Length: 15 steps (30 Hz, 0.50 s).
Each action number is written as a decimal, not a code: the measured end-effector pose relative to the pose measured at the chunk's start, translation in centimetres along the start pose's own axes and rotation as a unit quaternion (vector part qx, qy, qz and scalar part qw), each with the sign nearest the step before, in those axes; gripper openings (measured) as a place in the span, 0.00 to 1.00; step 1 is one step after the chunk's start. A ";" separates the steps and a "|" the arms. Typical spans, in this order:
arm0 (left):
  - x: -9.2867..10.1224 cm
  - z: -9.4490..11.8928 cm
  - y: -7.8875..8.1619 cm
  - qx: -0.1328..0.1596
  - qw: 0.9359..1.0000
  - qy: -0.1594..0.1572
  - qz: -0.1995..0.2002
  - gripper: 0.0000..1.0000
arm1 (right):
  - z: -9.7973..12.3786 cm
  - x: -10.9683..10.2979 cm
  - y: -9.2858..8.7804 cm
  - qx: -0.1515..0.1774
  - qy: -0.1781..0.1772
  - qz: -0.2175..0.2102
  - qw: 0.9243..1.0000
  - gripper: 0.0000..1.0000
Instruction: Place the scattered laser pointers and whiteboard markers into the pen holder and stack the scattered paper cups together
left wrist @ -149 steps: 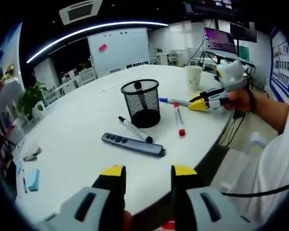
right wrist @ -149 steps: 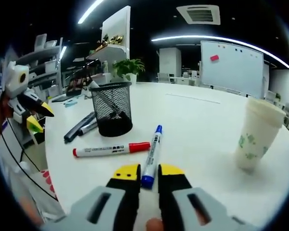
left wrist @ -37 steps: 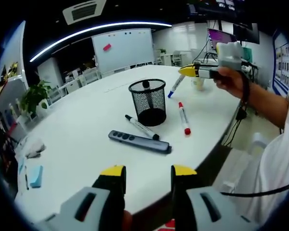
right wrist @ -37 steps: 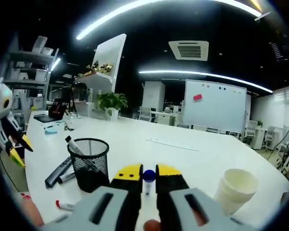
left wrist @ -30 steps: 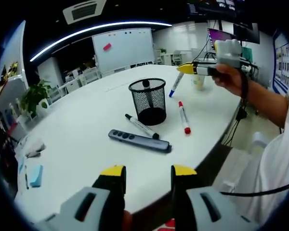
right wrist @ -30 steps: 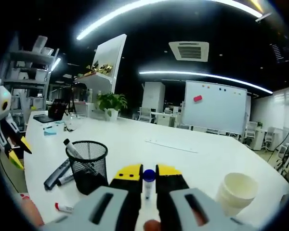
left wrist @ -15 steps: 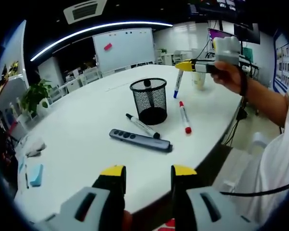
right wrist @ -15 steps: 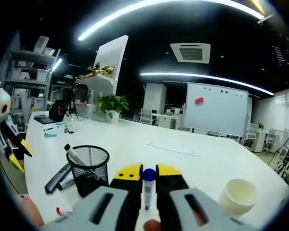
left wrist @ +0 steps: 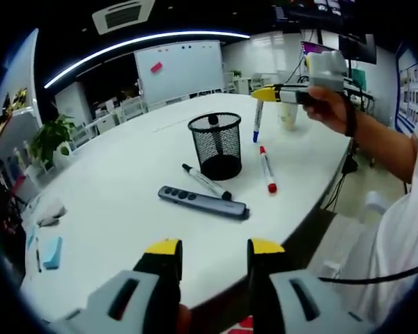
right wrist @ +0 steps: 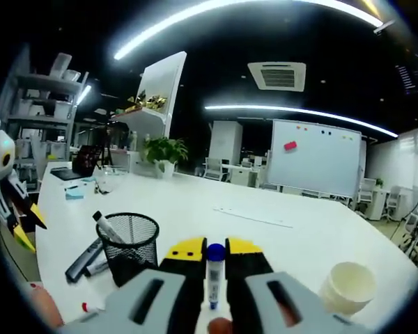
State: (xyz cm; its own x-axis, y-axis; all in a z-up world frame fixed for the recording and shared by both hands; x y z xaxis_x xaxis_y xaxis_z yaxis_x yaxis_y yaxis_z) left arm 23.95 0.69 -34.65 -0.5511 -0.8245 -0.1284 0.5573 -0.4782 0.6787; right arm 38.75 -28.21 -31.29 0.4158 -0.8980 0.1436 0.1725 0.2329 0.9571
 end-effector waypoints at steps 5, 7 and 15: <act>-0.1 -0.1 0.0 0.000 1.000 0.000 0.000 0.38 | -0.1 0.0 0.1 -0.001 0.002 -0.001 1.000 0.10; -0.1 -0.1 -0.1 0.000 1.000 -0.001 0.001 0.38 | -0.2 -0.1 0.2 -0.001 0.004 0.000 1.000 0.10; -0.1 -0.1 0.0 0.001 1.000 0.000 0.002 0.38 | -0.3 -0.3 0.7 0.001 0.006 0.007 1.000 0.10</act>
State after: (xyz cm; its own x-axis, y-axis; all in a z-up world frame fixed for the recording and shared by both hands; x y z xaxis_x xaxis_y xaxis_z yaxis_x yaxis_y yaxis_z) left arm 24.06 0.75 -34.69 -0.5490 -0.8264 -0.1250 0.5584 -0.4740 0.6809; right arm 39.00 -27.63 -30.77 0.4294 -0.8898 0.1543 0.1645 0.2451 0.9555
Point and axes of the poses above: the point that each gripper's makers call its tool centre point, and the gripper's own axes: z roughly backward along the fingers, x roughly to its right, y roughly out of its top, the point moved 9 cm from there along z, roughly backward along the fingers, and after that the axes turned 11 degrees about -x, right-handed, at the moved point
